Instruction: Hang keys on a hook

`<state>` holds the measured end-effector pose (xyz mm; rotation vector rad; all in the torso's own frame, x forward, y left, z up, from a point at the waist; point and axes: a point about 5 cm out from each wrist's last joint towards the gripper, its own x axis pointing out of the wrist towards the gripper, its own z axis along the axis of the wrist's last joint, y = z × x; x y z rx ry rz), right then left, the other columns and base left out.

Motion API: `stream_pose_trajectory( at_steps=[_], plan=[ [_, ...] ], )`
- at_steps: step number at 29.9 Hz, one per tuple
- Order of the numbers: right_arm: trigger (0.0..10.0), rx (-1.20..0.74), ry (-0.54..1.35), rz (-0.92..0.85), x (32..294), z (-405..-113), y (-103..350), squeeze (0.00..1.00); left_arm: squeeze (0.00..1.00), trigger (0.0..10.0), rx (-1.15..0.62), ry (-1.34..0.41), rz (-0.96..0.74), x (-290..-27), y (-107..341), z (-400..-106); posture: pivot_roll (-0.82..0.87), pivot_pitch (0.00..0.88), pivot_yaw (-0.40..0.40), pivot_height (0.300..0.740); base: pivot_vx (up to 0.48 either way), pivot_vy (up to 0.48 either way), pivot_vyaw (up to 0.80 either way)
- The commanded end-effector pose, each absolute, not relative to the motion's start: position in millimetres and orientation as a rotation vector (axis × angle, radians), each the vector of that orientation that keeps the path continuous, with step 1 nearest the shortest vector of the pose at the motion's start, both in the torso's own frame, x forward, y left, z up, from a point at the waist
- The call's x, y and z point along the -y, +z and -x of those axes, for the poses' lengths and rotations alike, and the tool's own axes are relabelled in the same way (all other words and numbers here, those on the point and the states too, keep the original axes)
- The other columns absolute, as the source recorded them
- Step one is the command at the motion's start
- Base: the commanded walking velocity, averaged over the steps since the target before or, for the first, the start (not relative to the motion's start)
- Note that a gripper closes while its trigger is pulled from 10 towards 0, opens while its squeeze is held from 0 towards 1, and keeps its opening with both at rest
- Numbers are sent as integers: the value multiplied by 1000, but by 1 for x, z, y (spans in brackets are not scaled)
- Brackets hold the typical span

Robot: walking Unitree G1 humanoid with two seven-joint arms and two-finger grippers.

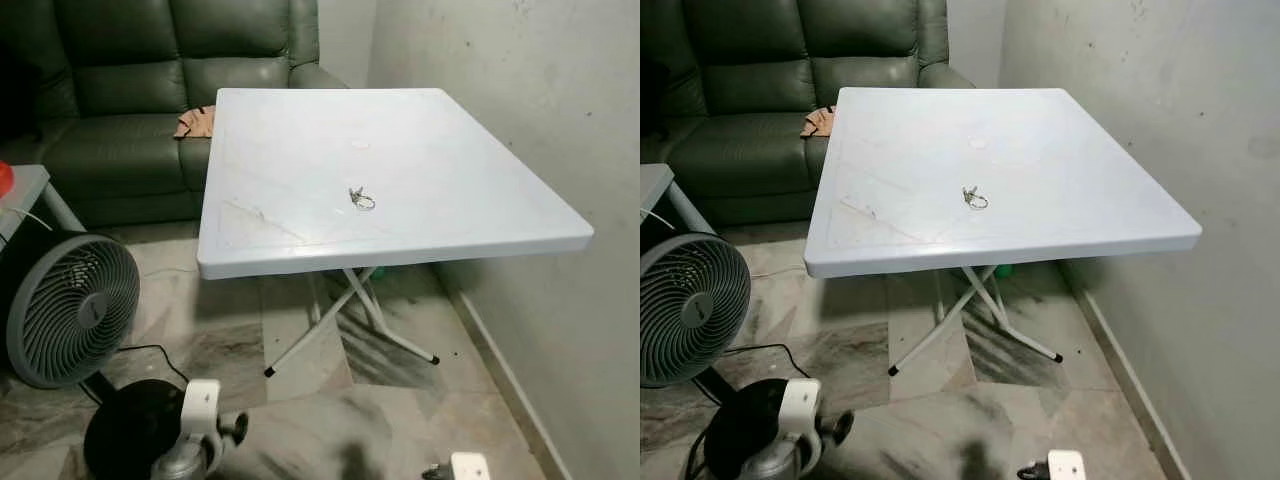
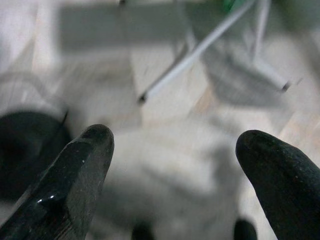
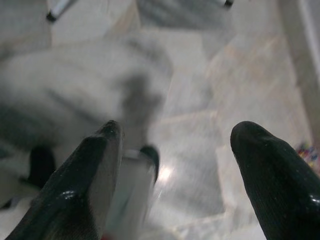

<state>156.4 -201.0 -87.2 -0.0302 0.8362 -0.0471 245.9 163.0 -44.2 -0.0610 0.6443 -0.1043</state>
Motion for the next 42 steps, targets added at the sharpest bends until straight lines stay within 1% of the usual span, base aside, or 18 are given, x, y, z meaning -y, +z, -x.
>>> stream_pose_trajectory(
  at_steps=[1,2,6,9,11,12,13,15,18,22,26,31,33,42],
  plan=[
    [10000,-794,-56,24,205,-162,-83,0,0,10000,-619,-106,69,-164,-41,-249,-42,0,-15,711,0,0,0],
    [10000,-725,-49,29,208,-174,-75,0,0,10000,-546,-114,74,-164,-29,-262,-44,0,-13,711,0,0,0],
    [10000,-697,-46,31,209,-178,-72,0,0,10000,-516,-116,73,-163,-24,-267,-44,0,-13,711,0,0,0],
    [10000,-500,-44,23,216,-208,-47,0,0,10000,-347,-152,97,-159,4,-293,-47,0,-8,711,0,0,0],
    [10000,-409,-41,21,218,-220,-34,0,0,10000,-271,-170,108,-157,18,-302,-47,0,-8,711,0,0,0],
    [10000,-409,-41,21,218,-220,-34,0,0,10000,-271,-170,108,-157,18,-302,-47,0,-8,711,0,0,0],
    [10000,-336,-36,23,217,-230,-23,0,0,10000,-218,-187,113,-153,28,-309,-45,0,-8,711,0,0,0],
    [10000,-270,-31,20,216,-239,-13,0,0,10000,-177,-195,115,-151,37,-315,-45,0,-6,711,0,0,0],
    [10000,-229,-27,19,215,-244,-6,0,0,10000,-151,-199,116,-151,42,-318,-45,0,-6,711,0,0,0],
    [10000,-60,-9,6,209,-264,26,0,0,10000,-16,-236,140,-143,65,-325,-45,0,-3,711,0,0,0],
    [10000,51,13,-4,201,-275,52,0,0,10000,69,-262,161,-136,83,-326,-45,0,-3,711,0,0,0],
    [10000,121,42,-19,194,-282,73,0,0,10000,122,-272,185,-133,102,-333,-41,0,-7,711,0,0,0],
    [10000,156,65,-22,189,-287,86,0,0,10000,150,-285,179,-135,115,-339,-31,0,-13,711,0,0,0],
    [10000,196,105,1,182,-286,109,0,0,10000,173,-303,173,-143,130,-337,-31,0,-3,711,0,0,0]
  ],
)
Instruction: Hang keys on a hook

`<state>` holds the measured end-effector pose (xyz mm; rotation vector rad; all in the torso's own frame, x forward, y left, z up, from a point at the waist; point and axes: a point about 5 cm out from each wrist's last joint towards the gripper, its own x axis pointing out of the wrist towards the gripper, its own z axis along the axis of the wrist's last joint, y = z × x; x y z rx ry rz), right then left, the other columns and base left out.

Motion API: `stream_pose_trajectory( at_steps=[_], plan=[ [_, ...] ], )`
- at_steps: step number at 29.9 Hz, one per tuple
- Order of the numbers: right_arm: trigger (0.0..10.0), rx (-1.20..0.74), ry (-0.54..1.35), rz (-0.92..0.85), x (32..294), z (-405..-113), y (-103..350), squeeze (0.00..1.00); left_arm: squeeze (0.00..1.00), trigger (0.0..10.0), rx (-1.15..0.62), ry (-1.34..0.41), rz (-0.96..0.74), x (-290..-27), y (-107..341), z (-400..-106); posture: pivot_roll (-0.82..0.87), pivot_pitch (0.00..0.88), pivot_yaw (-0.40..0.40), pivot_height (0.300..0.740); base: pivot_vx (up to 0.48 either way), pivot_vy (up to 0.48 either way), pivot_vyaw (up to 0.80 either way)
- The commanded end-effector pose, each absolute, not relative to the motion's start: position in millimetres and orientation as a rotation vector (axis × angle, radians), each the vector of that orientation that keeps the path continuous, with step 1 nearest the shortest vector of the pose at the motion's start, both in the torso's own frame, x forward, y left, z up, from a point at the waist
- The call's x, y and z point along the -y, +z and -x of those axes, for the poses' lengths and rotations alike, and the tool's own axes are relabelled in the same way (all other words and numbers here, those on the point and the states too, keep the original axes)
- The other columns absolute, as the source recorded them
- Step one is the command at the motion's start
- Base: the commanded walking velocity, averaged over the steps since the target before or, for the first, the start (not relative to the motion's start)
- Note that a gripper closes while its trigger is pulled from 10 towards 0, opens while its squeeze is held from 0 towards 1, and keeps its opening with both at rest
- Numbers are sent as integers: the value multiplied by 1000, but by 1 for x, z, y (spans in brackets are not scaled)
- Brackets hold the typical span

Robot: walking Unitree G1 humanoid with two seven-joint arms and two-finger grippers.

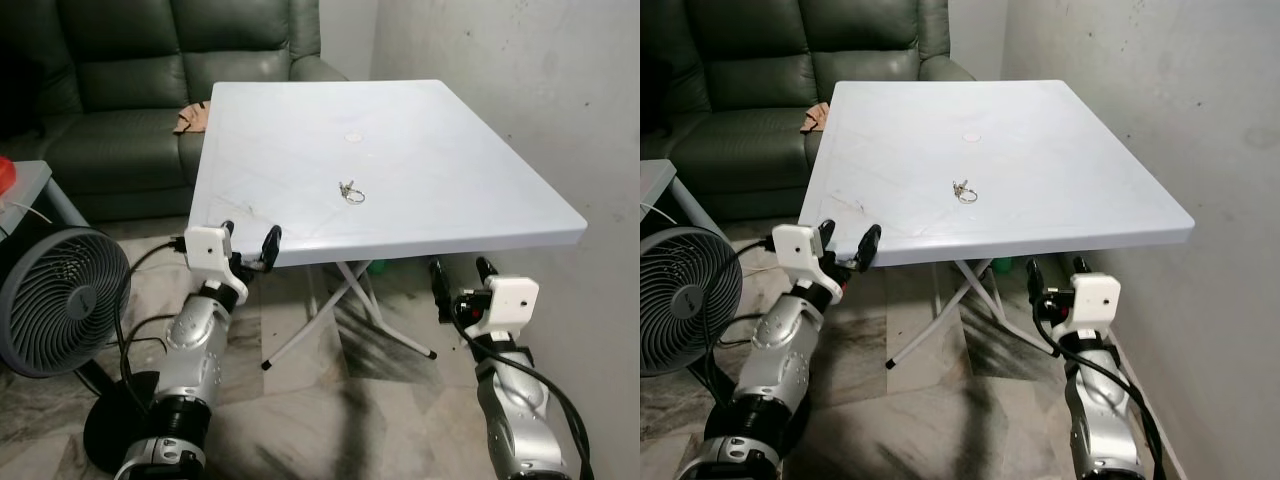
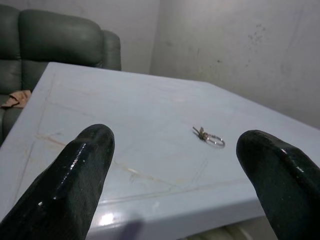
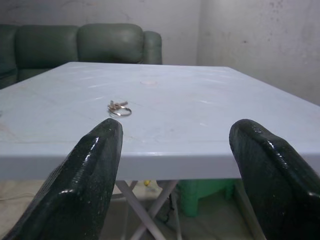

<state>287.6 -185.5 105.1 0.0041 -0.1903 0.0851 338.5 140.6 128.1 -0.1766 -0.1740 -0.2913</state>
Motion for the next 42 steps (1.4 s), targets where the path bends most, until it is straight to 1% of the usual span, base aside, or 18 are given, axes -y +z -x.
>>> stream_pose_trajectory(
  at_steps=[1,6,13,21,34,42],
  plan=[
    [10000,201,112,4,181,-285,110,0,0,10000,173,-304,176,-143,129,-337,-31,0,-3,711,0,0,0],
    [10000,177,128,-2,173,-278,108,0,0,10000,154,-309,190,-142,125,-330,-30,0,-4,711,0,0,0],
    [10000,139,128,10,171,-273,104,0,0,10000,122,-295,197,-145,118,-324,-21,0,-12,711,0,0,0],
    [10000,138,125,28,176,-274,108,0,0,10000,107,-281,205,-148,118,-324,-16,0,-18,711,0,0,0],
    [10000,121,118,61,179,-273,109,0,0,10000,91,-290,214,-144,118,-322,-18,0,-23,711,0,0,0],
    [10000,127,115,33,181,-273,110,0,0,10000,86,-287,216,-144,118,-323,-19,0,-24,711,62,0,0]
  ],
)
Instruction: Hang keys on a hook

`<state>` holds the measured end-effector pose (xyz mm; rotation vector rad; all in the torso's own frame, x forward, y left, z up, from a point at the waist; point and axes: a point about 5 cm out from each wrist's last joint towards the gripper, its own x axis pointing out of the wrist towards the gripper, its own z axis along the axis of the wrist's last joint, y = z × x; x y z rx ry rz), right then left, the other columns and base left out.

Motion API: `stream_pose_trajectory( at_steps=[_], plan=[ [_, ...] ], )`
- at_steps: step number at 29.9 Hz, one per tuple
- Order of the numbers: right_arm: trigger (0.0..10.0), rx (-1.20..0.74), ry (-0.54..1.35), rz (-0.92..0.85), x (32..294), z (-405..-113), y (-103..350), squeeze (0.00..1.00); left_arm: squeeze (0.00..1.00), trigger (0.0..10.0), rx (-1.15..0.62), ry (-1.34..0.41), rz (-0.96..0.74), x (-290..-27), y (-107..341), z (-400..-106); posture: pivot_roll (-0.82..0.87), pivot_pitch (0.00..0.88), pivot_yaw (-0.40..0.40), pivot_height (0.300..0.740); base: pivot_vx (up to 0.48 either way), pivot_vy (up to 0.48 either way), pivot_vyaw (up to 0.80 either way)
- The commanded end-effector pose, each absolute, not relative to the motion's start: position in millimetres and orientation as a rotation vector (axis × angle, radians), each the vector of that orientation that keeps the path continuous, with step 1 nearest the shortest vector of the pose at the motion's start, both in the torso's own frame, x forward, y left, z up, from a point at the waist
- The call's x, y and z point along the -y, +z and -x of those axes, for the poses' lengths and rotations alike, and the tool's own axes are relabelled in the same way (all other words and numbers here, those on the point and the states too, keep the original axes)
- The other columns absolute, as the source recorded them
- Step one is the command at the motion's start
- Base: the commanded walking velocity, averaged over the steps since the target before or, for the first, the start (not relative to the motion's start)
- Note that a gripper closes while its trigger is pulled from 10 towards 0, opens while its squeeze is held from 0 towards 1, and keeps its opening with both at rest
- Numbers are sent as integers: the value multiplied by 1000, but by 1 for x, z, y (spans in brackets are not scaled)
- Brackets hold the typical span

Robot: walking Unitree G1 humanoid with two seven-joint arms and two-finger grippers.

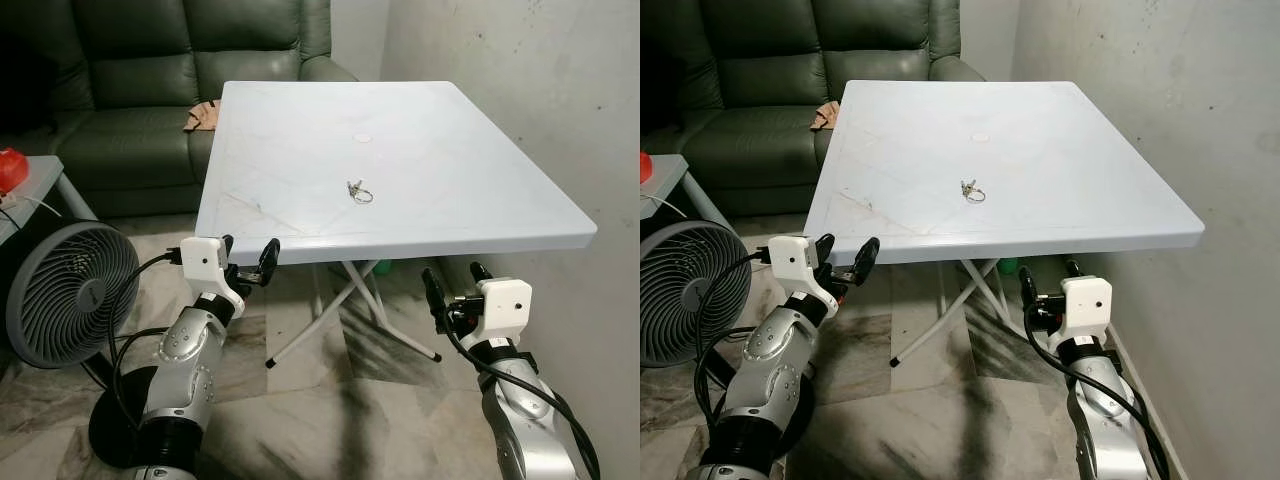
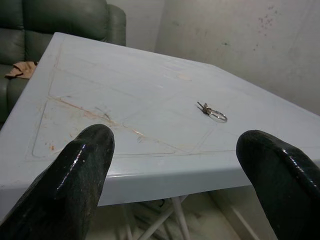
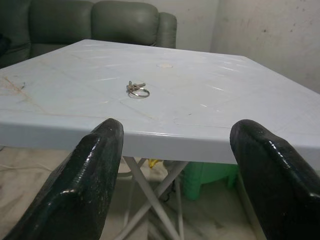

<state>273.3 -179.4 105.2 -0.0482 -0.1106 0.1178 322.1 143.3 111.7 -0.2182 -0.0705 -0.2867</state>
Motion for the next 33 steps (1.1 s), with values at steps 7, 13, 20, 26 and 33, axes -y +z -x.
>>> stream_pose_trajectory(
  at_steps=[7,13,20,26,33],
  plan=[
    [10000,128,115,33,182,-273,111,0,0,10000,83,-291,218,-142,118,-324,-21,0,-26,711,276,0,0],
    [10000,128,120,43,181,-273,111,0,0,10000,80,-295,213,-140,118,-324,-20,0,-26,711,291,0,0],
    [10000,129,134,82,181,-273,112,0,0,10000,79,-296,208,-140,119,-325,-19,0,-25,711,294,0,343],
    [10000,130,142,62,180,-274,111,0,0,10000,79,-297,207,-139,120,-325,-19,0,-23,711,294,0,800],
    [10000,129,126,39,181,-276,112,0,0,10000,80,-296,205,-139,120,-326,-19,0,-22,711,293,0,0]
  ],
)
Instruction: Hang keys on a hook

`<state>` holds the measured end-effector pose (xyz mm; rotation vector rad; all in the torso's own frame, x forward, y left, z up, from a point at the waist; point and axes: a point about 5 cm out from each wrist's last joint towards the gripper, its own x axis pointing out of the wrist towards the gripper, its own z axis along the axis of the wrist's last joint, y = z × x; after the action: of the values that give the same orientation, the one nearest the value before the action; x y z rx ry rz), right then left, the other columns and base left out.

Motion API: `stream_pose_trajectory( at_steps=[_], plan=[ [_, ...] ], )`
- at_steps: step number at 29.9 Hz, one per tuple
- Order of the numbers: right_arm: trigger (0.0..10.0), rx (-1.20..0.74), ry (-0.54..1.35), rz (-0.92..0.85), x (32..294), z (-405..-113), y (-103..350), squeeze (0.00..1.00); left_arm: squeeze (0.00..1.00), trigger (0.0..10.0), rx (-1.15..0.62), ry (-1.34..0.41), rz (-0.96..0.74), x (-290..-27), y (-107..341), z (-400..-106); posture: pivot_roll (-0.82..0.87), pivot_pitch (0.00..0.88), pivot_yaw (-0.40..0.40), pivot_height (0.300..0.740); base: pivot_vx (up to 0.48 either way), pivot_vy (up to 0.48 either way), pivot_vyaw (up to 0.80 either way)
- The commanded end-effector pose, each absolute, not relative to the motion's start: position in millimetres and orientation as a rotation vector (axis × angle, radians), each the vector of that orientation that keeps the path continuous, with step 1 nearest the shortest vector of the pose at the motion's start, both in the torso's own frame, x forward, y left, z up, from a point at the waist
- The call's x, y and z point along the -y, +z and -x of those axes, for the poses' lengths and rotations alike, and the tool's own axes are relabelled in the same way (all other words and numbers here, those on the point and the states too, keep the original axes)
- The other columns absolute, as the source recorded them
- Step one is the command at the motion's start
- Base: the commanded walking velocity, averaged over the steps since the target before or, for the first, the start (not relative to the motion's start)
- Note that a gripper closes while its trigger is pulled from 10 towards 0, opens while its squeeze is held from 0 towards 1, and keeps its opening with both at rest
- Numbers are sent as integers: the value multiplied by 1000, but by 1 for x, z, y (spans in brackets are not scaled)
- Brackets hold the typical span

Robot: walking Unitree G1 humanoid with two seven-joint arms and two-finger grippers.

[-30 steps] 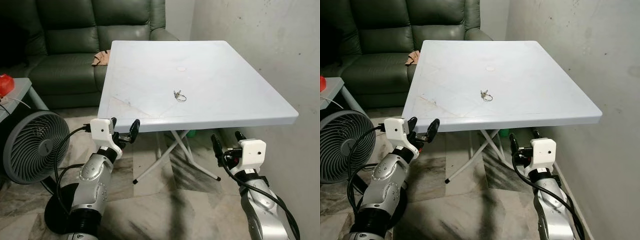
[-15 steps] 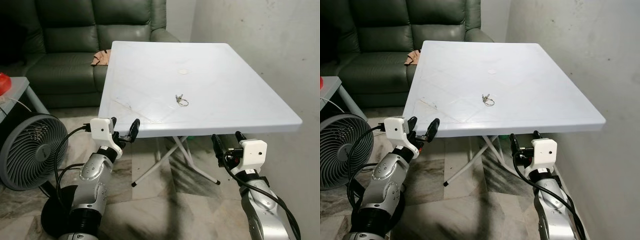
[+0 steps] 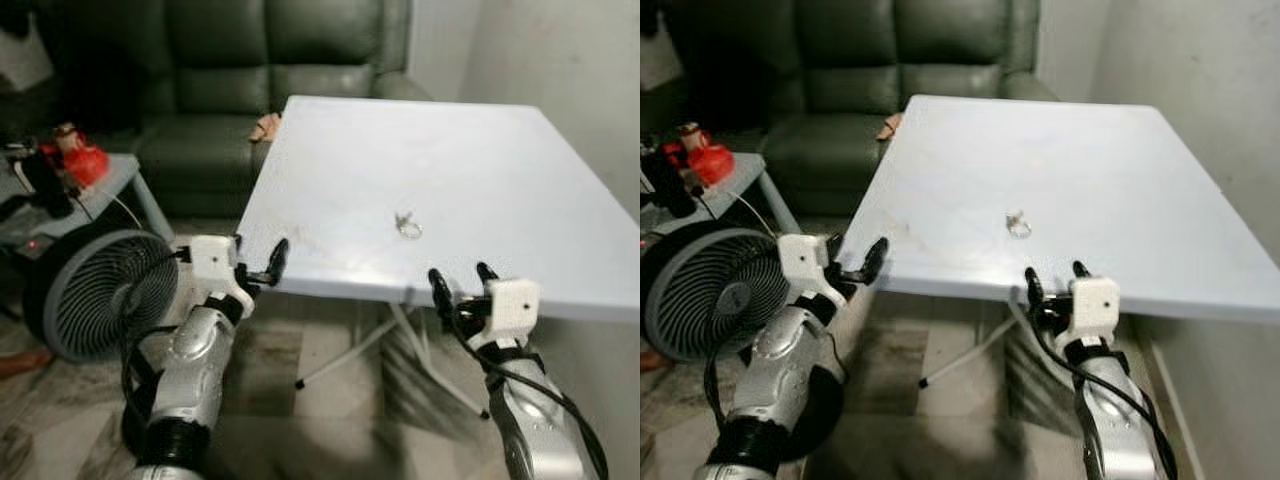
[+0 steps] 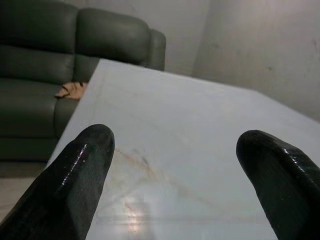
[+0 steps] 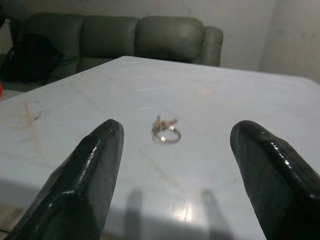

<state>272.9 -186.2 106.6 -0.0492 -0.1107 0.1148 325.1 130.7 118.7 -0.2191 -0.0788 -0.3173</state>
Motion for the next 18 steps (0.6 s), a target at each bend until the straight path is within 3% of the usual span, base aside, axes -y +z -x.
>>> stream_pose_trajectory(
  at_steps=[1,18],
  plan=[
    [10000,129,126,39,181,-276,112,0,0,10000,80,-296,205,-139,120,-327,-19,0,-22,711,292,0,0],
    [10000,130,144,38,180,-278,113,0,0,10000,81,-291,213,-138,121,-327,-19,0,-25,711,292,0,0]
  ],
)
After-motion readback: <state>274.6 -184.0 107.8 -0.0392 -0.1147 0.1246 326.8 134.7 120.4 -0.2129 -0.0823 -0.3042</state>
